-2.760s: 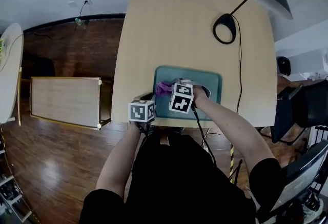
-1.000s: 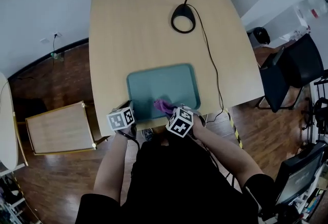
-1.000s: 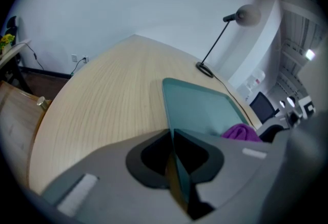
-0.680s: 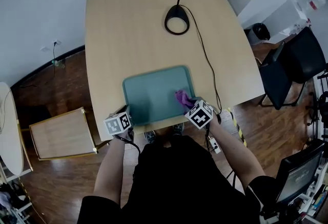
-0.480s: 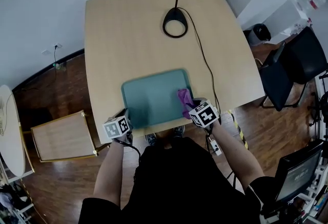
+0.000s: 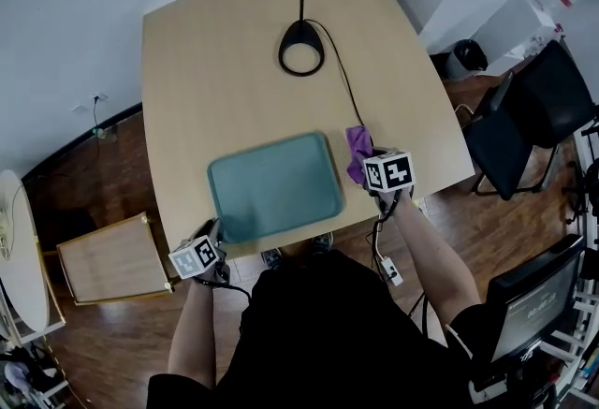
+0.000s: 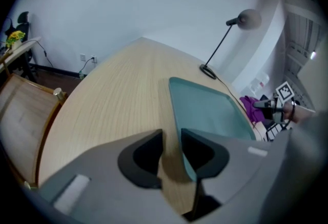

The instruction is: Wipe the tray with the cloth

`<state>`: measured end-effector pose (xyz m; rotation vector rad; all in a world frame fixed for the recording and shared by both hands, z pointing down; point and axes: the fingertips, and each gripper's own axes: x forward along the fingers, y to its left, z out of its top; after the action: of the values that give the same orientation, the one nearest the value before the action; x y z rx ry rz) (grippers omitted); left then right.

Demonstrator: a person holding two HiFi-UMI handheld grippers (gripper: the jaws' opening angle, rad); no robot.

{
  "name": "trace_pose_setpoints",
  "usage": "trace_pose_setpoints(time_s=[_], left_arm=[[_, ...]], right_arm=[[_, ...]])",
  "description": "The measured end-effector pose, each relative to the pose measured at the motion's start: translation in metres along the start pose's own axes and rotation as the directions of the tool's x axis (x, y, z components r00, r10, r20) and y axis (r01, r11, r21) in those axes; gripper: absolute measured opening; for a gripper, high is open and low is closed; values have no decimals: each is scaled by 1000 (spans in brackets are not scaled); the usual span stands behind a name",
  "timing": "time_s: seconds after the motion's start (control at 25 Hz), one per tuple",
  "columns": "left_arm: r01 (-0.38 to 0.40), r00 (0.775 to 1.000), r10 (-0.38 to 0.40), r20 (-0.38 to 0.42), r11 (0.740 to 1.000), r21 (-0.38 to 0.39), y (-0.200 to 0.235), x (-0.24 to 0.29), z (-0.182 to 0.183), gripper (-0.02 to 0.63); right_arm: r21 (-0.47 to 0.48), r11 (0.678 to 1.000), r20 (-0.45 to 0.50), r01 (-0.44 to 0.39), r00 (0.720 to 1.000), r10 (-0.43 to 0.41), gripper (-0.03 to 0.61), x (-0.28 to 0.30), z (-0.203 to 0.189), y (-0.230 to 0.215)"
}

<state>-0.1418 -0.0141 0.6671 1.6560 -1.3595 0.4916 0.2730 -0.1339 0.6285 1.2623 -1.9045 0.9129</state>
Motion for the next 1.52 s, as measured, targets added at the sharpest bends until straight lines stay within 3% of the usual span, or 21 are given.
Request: trace_pose_setpoints(time_s=[0.24, 0.32, 0.56, 0.76, 0.96, 1.04, 1.12, 1.24, 1.44, 1.52], left_arm=[[-35, 998, 35, 58, 999, -3, -7, -38, -10, 143], [-68, 993, 67, 96, 998, 12, -9, -52, -8, 143], [-109, 987, 99, 124, 991, 76, -18, -76, -16, 143], [-102, 973, 77, 220, 990, 102, -24, -93, -3, 143], [-24, 942, -32, 333, 987, 162, -39, -119, 21, 141], [-12, 924, -70, 376, 977, 212, -47, -137, 28, 131], [-8, 896, -107, 431, 967, 256, -54, -162, 33, 107], [6, 850, -165, 500, 952, 305, -60, -204, 25, 107], [17, 810, -241, 535, 921, 389, -98, -252, 29, 73], [-9, 779, -258, 571, 907, 422, -112, -274, 35, 67]], right_arm=[[-5, 1000, -104, 19, 994, -20, 70, 33, -29, -11], [-11, 999, -89, 32, 995, -33, 77, 41, -35, -13], [-3, 1000, 45, 12, 999, -12, 95, 27, -20, -10], [100, 995, 243, 22, 969, -46, 106, -43, 1, -12], [91, 994, 320, 56, 944, -82, 126, -96, 9, -1], [93, 994, 390, 52, 917, -85, 132, -126, 24, 13], [101, 995, 497, 27, 864, -74, 130, -167, 37, 42], [91, 995, 615, -31, 788, -32, 121, -219, 25, 103], [1, 996, 671, -90, 739, 66, 93, -245, 5, 173], [-65, 995, 697, -75, 710, 99, 83, -258, -3, 192]])
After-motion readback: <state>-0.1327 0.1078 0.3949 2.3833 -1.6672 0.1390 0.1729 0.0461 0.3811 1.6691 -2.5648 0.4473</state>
